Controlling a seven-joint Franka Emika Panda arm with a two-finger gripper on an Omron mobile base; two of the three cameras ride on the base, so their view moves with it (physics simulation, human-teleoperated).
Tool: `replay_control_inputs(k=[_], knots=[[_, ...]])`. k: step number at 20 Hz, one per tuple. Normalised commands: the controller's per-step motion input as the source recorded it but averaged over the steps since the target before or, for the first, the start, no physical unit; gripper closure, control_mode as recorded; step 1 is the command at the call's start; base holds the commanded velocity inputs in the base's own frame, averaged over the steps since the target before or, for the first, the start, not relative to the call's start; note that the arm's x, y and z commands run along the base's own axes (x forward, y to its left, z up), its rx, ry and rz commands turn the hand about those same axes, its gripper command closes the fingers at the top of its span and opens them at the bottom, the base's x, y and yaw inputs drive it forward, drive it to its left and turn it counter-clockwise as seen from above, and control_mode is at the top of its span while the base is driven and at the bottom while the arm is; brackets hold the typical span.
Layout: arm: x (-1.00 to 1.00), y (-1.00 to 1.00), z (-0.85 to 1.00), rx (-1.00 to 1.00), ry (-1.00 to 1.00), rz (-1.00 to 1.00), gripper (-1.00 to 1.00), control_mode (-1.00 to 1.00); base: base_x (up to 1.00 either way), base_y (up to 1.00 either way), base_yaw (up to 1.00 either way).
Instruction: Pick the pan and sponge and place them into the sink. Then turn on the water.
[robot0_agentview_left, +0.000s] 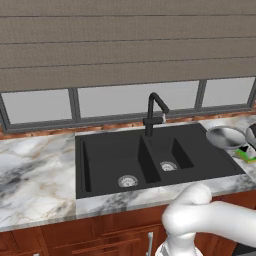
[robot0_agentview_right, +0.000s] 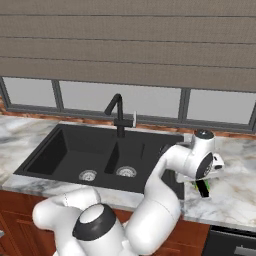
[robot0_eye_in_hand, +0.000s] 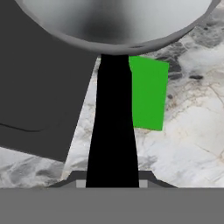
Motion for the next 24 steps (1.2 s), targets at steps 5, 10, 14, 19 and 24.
replay_control_inputs(k=[5,10,14,19,24], knots=[[0.0,0.73,0.02,-0.01,0.0,0.03,1.0,-1.0,0.0,0.0,0.0],[0.0,0.83,0.0,-0.02,0.0,0.03,1.0,-1.0,0.0,0.0,0.0],[0.0,0.84,0.0,-0.01,0.0,0.03,1.0,-1.0,0.0,0.0,0.0],[0.0,0.81,0.0,0.0,0.0,0.03,1.0,-1.0,0.0,0.0,0.0],[0.0,0.77,0.0,-0.01,0.0,0.03,1.0,-1.0,0.0,0.0,0.0]])
